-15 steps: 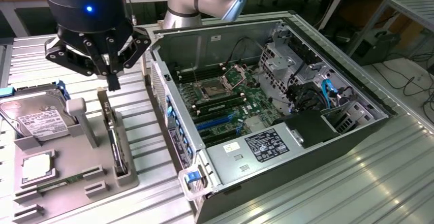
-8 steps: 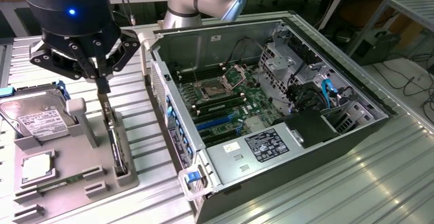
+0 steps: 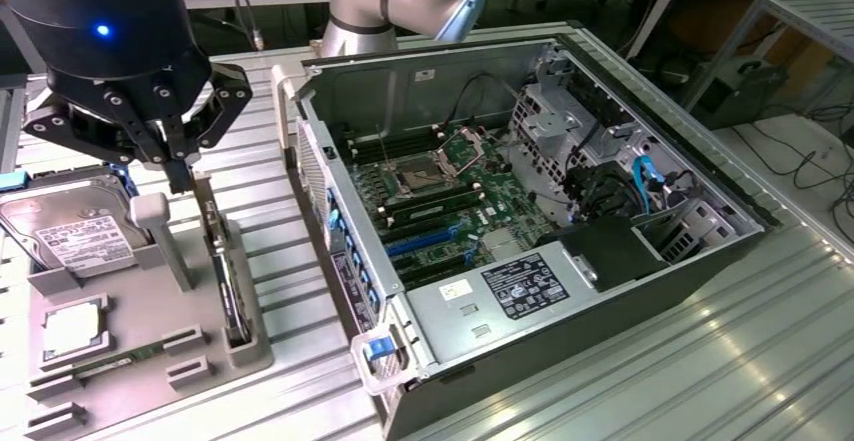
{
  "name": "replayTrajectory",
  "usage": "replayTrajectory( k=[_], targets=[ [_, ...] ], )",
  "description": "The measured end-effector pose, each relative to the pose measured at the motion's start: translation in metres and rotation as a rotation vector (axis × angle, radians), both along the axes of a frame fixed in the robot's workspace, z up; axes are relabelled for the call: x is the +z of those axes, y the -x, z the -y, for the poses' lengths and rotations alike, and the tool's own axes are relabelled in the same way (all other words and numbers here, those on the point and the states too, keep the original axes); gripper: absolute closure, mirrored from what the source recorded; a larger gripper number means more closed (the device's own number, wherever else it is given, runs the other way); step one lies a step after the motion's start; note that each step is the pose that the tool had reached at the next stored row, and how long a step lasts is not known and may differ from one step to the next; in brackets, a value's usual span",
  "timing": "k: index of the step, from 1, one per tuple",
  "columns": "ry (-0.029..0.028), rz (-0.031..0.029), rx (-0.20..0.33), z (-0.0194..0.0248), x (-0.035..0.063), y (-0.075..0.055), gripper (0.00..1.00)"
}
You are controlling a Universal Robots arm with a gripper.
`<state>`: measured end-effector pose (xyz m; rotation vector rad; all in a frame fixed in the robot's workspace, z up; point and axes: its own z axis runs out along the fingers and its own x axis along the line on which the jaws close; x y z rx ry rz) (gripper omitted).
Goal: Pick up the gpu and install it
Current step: 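Reach for the gpu, then pick up the gpu and move the gpu toward the slot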
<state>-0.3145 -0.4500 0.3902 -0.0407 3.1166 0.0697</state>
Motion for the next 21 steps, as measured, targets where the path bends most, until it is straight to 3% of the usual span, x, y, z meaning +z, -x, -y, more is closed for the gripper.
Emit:
replayTrajectory(
  k=[14, 17, 18, 20, 21],
  targets=[
    [0.0000, 0.0000, 0.000, 0.0000, 0.0000, 0.0001, 0.89],
    [0.0000, 0.0000, 0.000, 0.0000, 0.0000, 0.0001, 0.70],
    [0.0000, 0.0000, 0.000, 0.0000, 0.0000, 0.0001, 0.70],
    [0.0000, 0.0000, 0.000, 0.0000, 0.0000, 0.0001, 0.58],
    [0.0000, 0.0000, 0.000, 0.0000, 0.0000, 0.0001, 0.58]
  ],
)
